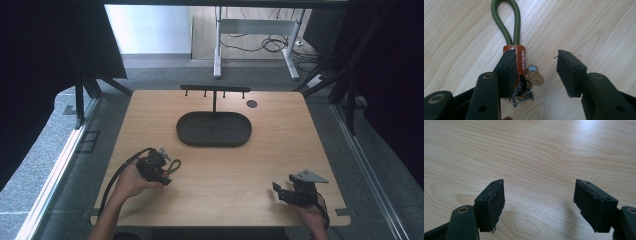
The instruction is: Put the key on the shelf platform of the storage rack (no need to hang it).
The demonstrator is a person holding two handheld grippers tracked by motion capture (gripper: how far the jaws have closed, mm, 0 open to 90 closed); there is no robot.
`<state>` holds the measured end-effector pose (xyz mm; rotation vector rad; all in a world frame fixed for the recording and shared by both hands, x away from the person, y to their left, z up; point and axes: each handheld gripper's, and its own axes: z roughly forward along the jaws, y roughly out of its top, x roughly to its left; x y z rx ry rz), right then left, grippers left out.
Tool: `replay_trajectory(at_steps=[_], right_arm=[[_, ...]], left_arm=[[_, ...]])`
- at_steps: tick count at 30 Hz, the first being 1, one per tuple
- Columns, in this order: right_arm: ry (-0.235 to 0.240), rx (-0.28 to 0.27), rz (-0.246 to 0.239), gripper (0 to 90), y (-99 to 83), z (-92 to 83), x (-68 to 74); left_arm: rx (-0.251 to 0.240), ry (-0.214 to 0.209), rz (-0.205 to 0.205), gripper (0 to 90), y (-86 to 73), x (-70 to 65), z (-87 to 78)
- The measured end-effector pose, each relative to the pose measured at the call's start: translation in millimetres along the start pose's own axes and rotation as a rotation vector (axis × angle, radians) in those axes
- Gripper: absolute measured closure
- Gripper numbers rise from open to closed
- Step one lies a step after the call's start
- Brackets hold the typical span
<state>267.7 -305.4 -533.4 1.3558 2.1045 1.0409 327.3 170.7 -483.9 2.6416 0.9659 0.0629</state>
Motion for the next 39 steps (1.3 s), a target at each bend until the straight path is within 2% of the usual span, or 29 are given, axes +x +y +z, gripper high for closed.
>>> replay_trajectory(at_steps=[6,17,28,31,34,38,39], right_arm=[[-0.001,0.004,0.001,25.4,-0.4,-0.1,-0.2],[-0.002,0.005,0.003,25.5,-0.6,-0.4,-0.3],[-0.005,0.010,0.001,25.6,-1.2,0.0,-0.6],[-0.007,0.011,0.000,25.7,-1.5,0.4,-0.7],[-0.008,0.012,0.000,25.6,-1.7,0.5,-0.9],[-0.009,0.014,0.002,25.7,-1.8,0.6,-0.9],[-0.009,0.014,0.002,25.6,-1.8,0.7,-0.8]], left_arm=[[0.025,0.004,0.003,54.0,3.3,2.4,5.1],[0.030,0.018,0.000,61.4,5.7,4.9,6.2],[0.030,0.026,0.001,75.1,4.4,4.8,5.4],[0.029,0.020,0.003,75.7,4.3,4.3,5.0],[0.028,0.017,0.008,72.0,4.5,4.0,4.4],[-0.004,0.013,0.014,67.8,5.5,1.3,-0.7],[-0.009,0.015,0.026,65.3,7.0,-0.4,-2.9]])
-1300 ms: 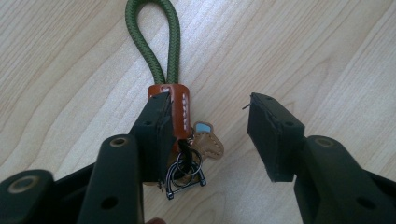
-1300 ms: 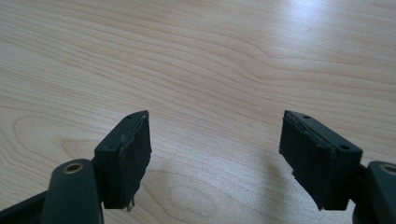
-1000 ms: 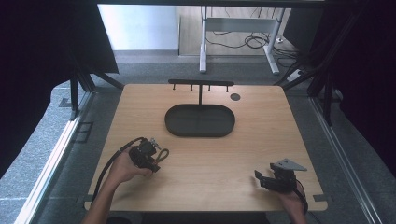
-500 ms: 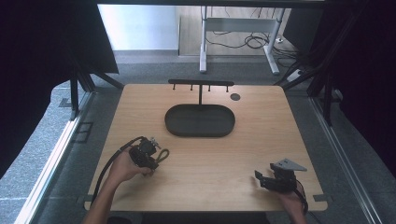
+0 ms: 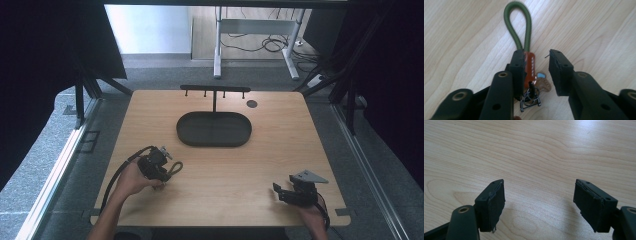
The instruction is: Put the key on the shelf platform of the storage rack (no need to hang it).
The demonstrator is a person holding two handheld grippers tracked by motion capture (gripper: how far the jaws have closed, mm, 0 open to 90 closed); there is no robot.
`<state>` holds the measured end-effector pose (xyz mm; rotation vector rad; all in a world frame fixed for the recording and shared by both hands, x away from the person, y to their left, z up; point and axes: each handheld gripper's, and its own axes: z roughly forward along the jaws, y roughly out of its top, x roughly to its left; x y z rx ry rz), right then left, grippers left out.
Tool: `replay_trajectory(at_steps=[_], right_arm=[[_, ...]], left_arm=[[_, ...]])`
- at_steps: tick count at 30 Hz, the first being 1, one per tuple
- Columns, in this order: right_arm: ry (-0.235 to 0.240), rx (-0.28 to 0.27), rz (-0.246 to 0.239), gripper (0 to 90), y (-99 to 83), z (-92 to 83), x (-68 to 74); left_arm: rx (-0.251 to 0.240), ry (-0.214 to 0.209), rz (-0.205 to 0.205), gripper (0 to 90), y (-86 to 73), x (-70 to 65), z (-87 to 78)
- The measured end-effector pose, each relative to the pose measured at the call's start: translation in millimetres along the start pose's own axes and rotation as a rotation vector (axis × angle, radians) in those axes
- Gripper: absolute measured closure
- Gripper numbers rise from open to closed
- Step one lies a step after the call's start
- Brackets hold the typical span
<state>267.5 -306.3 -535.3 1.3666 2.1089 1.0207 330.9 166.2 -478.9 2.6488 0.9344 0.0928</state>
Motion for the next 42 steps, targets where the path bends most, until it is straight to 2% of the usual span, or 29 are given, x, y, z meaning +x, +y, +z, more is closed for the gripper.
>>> replay_trajectory(at_steps=[5,10,15,18,22,24,29,31,35,37,42], right_arm=[[0.002,0.002,-0.006,25.7,0.0,0.7,1.1],[0.002,0.002,-0.004,25.6,-0.1,0.0,0.7],[0.000,0.004,-0.001,25.6,-0.6,0.2,-0.7],[0.001,0.004,-0.004,25.7,-0.6,0.7,0.2],[0.003,0.009,-0.005,25.7,-0.6,1.0,1.4],[0.003,0.010,-0.005,25.6,-0.8,1.2,1.1],[0.001,0.010,-0.008,25.6,-1.2,1.4,0.1],[0.001,0.010,-0.008,25.6,-1.2,1.4,0.2],[0.001,0.009,-0.006,25.6,-1.3,1.2,-0.1],[-0.001,0.010,0.000,25.7,-1.4,0.9,-0.8],[-0.001,0.010,0.001,25.7,-1.4,0.9,-1.0]], left_arm=[[0.037,-0.001,0.017,62.2,5.3,-2.3,5.5],[0.060,0.004,-0.006,61.3,3.6,4.3,12.2],[0.062,0.003,-0.021,59.8,-0.4,7.9,14.5],[0.062,0.011,-0.020,59.1,-0.2,8.5,14.8],[0.089,0.031,-0.021,57.2,-0.6,11.4,19.5],[0.093,0.024,-0.018,56.6,-0.9,12.4,22.0],[0.095,0.017,-0.010,66.0,0.0,10.2,24.2],[0.100,0.018,-0.011,66.4,0.2,9.9,24.9],[0.092,0.018,-0.013,66.9,-0.3,11.3,21.5],[0.066,-0.004,-0.022,67.1,-1.1,11.7,13.5],[0.048,0.010,-0.011,67.1,1.3,9.4,0.3]])
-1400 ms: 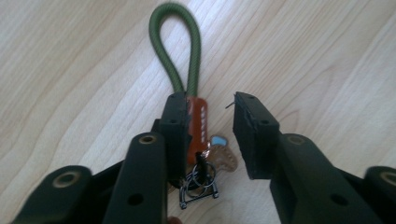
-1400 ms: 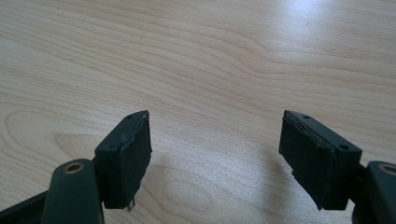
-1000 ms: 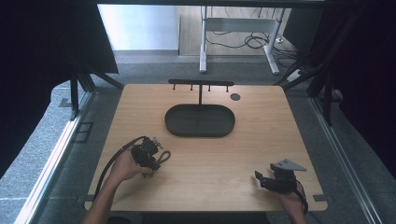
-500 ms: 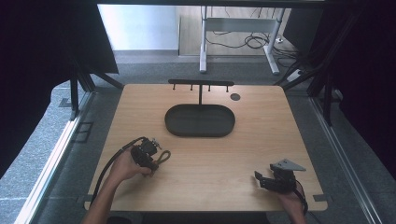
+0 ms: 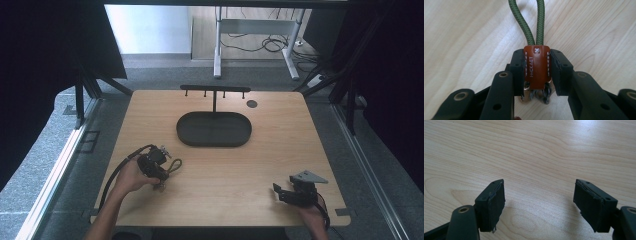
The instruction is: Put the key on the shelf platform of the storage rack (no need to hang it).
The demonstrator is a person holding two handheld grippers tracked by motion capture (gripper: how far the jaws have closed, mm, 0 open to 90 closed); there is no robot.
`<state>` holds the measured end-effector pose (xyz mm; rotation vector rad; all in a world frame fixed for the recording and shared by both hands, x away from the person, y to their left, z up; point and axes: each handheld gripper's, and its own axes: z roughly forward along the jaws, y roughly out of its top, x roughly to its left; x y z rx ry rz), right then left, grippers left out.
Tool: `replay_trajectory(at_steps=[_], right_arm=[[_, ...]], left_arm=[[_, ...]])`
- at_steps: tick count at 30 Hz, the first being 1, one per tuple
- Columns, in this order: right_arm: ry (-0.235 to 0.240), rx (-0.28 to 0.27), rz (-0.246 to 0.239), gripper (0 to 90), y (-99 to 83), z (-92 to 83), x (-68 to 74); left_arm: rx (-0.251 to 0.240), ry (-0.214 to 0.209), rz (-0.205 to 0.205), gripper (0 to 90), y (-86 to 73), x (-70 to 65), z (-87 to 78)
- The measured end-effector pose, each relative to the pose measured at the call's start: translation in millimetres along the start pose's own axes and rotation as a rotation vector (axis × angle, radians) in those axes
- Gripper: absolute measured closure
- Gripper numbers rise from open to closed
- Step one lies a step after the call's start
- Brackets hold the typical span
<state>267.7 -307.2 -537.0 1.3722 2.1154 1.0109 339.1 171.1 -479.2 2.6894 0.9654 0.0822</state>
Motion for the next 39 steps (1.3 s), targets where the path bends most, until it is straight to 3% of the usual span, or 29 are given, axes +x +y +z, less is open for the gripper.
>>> replay_trajectory(at_steps=[5,11,28,39], right_arm=[[0.000,0.000,0.000,25.7,-0.2,0.0,-0.3],[0.000,-0.001,0.006,25.8,-1.0,0.2,-1.8],[-0.001,0.002,0.004,25.8,-1.8,1.3,-1.2],[0.001,-0.003,-0.001,25.8,-0.2,-0.2,1.3]], left_arm=[[-0.049,-0.026,0.020,67.0,6.0,-3.7,-20.1],[-0.077,-0.015,0.025,67.0,14.9,-3.0,-37.9],[-0.130,-0.005,0.010,67.0,23.5,3.4,-51.4],[-0.158,0.000,0.028,67.0,32.8,2.1,-62.9]])
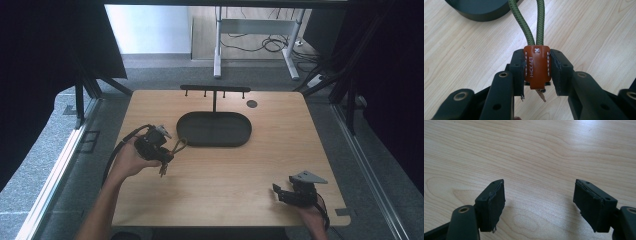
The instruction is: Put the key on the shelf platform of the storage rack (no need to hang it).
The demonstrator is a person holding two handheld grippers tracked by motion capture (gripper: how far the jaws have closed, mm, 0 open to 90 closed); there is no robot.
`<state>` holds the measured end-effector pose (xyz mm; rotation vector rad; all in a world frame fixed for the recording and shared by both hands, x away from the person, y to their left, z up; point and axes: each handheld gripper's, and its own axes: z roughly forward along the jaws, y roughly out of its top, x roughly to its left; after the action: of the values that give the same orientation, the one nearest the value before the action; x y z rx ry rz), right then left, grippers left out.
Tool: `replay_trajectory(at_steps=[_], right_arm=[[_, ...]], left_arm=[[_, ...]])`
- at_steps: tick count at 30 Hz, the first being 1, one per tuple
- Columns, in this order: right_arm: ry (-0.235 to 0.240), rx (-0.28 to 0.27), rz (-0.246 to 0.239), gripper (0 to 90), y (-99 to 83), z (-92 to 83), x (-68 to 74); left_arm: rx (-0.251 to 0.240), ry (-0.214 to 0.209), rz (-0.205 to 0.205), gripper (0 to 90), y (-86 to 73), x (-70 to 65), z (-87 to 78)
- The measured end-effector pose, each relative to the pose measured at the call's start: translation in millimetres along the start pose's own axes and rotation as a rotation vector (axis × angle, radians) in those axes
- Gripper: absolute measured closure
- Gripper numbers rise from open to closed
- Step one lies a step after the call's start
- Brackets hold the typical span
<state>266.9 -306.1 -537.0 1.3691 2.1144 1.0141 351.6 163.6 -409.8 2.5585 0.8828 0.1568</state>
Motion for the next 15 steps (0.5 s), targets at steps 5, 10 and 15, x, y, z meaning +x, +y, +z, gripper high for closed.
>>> replay_trajectory(at_steps=[5,10,15], right_arm=[[-0.002,-0.004,0.002,25.8,0.3,-1.0,-0.9],[0.000,-0.020,0.007,25.9,2.1,-4.4,-2.4],[0.003,-0.031,0.006,25.9,3.3,-6.7,-3.1]], left_arm=[[-0.008,0.001,0.009,67.0,4.4,-0.8,-2.6],[-0.019,0.006,0.013,67.0,11.0,-0.1,-7.5],[-0.022,0.005,0.021,67.0,20.5,-3.4,-8.7]])
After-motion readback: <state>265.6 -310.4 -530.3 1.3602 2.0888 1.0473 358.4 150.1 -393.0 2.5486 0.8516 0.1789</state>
